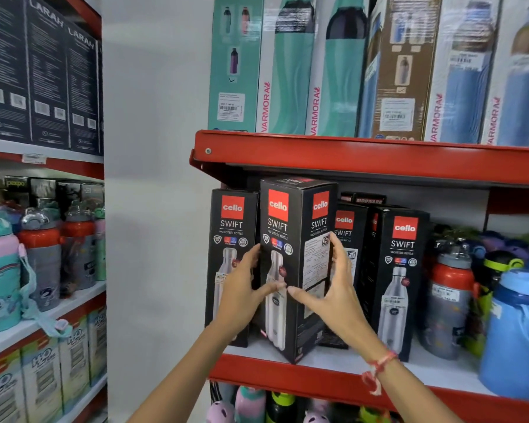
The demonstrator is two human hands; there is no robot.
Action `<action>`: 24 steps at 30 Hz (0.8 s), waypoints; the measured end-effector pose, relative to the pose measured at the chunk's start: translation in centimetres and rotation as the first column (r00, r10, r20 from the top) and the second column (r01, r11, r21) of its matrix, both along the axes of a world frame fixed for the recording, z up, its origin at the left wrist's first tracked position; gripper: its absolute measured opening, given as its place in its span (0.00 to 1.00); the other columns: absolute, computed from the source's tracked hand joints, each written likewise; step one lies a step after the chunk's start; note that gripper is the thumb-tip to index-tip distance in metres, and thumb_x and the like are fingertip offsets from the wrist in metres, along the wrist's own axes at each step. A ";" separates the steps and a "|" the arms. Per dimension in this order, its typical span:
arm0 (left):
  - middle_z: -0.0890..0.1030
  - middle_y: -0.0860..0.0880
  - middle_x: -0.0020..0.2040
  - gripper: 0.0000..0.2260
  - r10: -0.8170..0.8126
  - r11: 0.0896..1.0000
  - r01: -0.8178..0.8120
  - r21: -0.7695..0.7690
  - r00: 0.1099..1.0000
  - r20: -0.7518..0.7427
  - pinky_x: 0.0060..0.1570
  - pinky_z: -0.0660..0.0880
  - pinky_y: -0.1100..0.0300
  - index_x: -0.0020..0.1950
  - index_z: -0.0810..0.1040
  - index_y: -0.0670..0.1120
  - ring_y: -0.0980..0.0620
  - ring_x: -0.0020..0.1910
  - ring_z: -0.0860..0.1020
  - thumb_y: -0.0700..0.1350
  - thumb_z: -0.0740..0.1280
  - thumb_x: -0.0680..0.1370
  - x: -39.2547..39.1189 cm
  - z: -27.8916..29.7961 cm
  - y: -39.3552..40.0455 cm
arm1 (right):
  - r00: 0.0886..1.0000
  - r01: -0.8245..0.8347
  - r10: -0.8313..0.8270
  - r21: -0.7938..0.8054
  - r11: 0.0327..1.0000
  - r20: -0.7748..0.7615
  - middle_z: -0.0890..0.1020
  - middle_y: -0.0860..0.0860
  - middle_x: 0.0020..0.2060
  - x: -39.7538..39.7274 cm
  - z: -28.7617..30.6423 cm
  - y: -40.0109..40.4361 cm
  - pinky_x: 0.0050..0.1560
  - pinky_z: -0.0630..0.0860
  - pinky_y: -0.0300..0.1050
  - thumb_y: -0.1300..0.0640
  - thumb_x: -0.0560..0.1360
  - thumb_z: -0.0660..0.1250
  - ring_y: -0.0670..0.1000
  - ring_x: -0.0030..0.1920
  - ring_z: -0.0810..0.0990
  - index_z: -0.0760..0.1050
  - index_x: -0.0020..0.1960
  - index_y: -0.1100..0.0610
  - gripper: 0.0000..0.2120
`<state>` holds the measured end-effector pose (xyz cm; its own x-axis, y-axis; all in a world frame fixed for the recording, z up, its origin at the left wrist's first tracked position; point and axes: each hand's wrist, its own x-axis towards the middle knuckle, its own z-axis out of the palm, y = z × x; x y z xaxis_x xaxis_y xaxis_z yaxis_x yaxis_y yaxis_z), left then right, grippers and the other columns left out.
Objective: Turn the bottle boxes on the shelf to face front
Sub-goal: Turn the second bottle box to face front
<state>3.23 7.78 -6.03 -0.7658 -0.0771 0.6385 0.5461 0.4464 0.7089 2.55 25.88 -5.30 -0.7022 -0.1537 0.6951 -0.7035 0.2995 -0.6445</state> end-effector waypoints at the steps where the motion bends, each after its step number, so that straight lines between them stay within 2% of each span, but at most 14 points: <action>1: 0.71 0.63 0.62 0.38 -0.063 0.998 0.064 -0.009 0.996 0.060 0.65 0.68 0.61 0.74 0.59 0.52 0.63 0.62 0.69 0.45 0.76 0.69 0.2 0.1 0.1 | 1.000 -0.023 0.023 0.016 1.000 0.001 0.55 0.38 0.74 0.0 0.3 0.6 0.72 0.56 0.45 0.46 0.62 0.79 0.39 0.74 0.55 0.43 0.74 0.34 0.55; 3: 0.72 0.62 0.63 0.41 -0.173 0.984 0.176 -0.012 0.975 0.139 0.65 0.71 0.59 0.73 0.57 0.58 0.65 0.62 0.72 0.43 0.77 0.68 0.2 0.1 -0.1 | 0.997 -0.077 0.076 0.040 0.996 0.029 0.55 0.40 0.75 -0.1 1.0 1.5 0.70 0.58 0.41 0.49 0.63 0.80 0.34 0.72 0.57 0.42 0.74 0.34 0.56; 5: 0.76 0.61 0.60 0.40 -0.195 0.981 0.196 -0.001 0.973 0.124 0.62 0.75 0.57 0.68 0.59 0.62 0.64 0.58 0.77 0.40 0.78 0.67 0.1 -0.1 -0.2 | 0.988 -0.134 0.128 0.073 0.988 0.080 0.55 0.40 0.75 -0.4 1.6 2.1 0.67 0.59 0.36 0.50 0.64 0.79 0.30 0.70 0.58 0.41 0.74 0.33 0.56; 7: 0.78 0.60 0.58 0.41 -0.136 0.991 0.137 -0.007 0.987 0.082 0.60 0.76 0.53 0.71 0.59 0.57 0.60 0.57 0.79 0.41 0.78 0.66 0.2 -0.2 0.0 | 0.979 -0.182 0.165 0.140 0.973 0.122 0.53 0.39 0.76 -1.0 2.2 2.5 0.69 0.58 0.40 0.49 0.64 0.79 0.36 0.72 0.57 0.40 0.74 0.33 0.56; 9: 0.79 0.58 0.59 0.44 -0.054 0.998 0.056 -0.037 0.998 0.044 0.62 0.75 0.53 0.75 0.56 0.52 0.58 0.59 0.78 0.42 0.78 0.66 0.1 -0.5 0.3 | 0.966 -0.230 0.199 0.196 0.953 0.165 0.52 0.35 0.75 -1.8 2.5 2.7 0.72 0.56 0.41 0.50 0.66 0.77 0.37 0.73 0.55 0.38 0.73 0.32 0.55; 11: 0.80 0.53 0.61 0.46 0.014 0.998 -0.013 -0.067 1.000 0.019 0.61 0.74 0.57 0.77 0.53 0.52 0.58 0.58 0.78 0.44 0.77 0.67 -0.3 -0.7 0.7 | 0.958 -0.257 0.215 0.228 0.939 0.192 0.53 0.32 0.74 -2.4 2.7 2.7 0.72 0.57 0.42 0.52 0.70 0.75 0.38 0.73 0.56 0.36 0.72 0.31 0.53; 12: 0.80 0.51 0.61 0.46 0.051 0.995 -0.050 -0.082 0.999 0.010 0.59 0.74 0.63 0.77 0.51 0.52 0.59 0.55 0.78 0.45 0.77 0.68 -0.5 -0.8 1.0 | 0.957 -0.258 0.214 0.238 0.936 0.196 0.54 0.31 0.72 -2.6 2.8 2.6 0.72 0.58 0.42 0.54 0.71 0.74 0.40 0.73 0.58 0.36 0.72 0.31 0.52; 14: 0.82 0.51 0.52 0.44 0.129 0.985 -0.129 -0.116 0.992 -0.008 0.46 0.71 0.76 0.77 0.50 0.52 0.63 0.43 0.77 0.44 0.75 0.70 -1.1 -1.0 1.7 | 0.962 -0.233 0.187 0.237 0.943 0.201 0.58 0.31 0.70 -3.1 2.9 2.2 0.71 0.63 0.46 0.58 0.73 0.71 0.41 0.70 0.64 0.37 0.74 0.33 0.49; 16: 0.81 0.48 0.39 0.42 0.211 0.968 -0.211 -0.135 0.977 -0.008 0.36 0.70 0.75 0.77 0.49 0.54 0.61 0.31 0.73 0.42 0.73 0.72 -1.7 -1.0 2.3 | 0.969 -0.182 0.139 0.212 0.960 0.202 0.65 0.36 0.67 -3.7 2.8 1.7 0.69 0.69 0.54 0.63 0.75 0.68 0.43 0.66 0.70 0.40 0.75 0.35 0.46; 18: 0.78 0.46 0.33 0.42 0.257 0.959 -0.251 -0.131 0.966 0.028 0.35 0.72 0.69 0.77 0.48 0.53 0.57 0.28 0.72 0.41 0.72 0.73 -2.4 -1.0 2.8 | 0.982 -0.116 0.082 0.196 0.974 0.172 0.68 0.40 0.68 -4.3 2.5 1.1 0.65 0.72 0.60 0.65 0.75 0.67 0.47 0.66 0.73 0.41 0.74 0.33 0.46; 20: 0.74 0.48 0.31 0.42 0.285 0.954 -0.274 -0.122 0.955 0.082 0.38 0.75 0.61 0.78 0.47 0.52 0.53 0.29 0.73 0.40 0.72 0.73 -3.2 -1.1 3.3 | 0.992 -0.034 0.007 0.215 0.976 0.127 0.71 0.52 0.70 -4.8 2.2 0.5 0.63 0.73 0.62 0.66 0.75 0.66 0.56 0.65 0.76 0.39 0.72 0.30 0.48; 22: 0.73 0.49 0.31 0.42 0.292 0.954 -0.280 -0.104 0.947 0.134 0.38 0.74 0.59 0.78 0.46 0.50 0.52 0.30 0.73 0.39 0.71 0.74 -3.8 -1.4 3.7 | 0.992 0.048 -0.075 0.255 0.966 0.097 0.73 0.65 0.65 -5.4 1.9 0.1 0.59 0.75 0.63 0.66 0.76 0.66 0.64 0.60 0.77 0.35 0.71 0.30 0.49; 24: 0.78 0.44 0.36 0.41 0.283 0.959 -0.273 -0.081 0.945 0.163 0.39 0.74 0.59 0.78 0.46 0.49 0.51 0.33 0.74 0.38 0.70 0.74 -4.2 -1.8 4.0 | 0.991 0.090 -0.113 0.275 0.957 0.069 0.74 0.67 0.62 -5.8 1.4 -0.2 0.58 0.76 0.61 0.66 0.76 0.66 0.66 0.58 0.77 0.34 0.71 0.31 0.49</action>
<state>-0.99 11.83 -7.82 -0.8174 -0.2698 0.5089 0.2673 0.6050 0.7501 -3.27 25.69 -3.92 -0.7776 -0.2530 0.5755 -0.6076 0.5377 -0.5846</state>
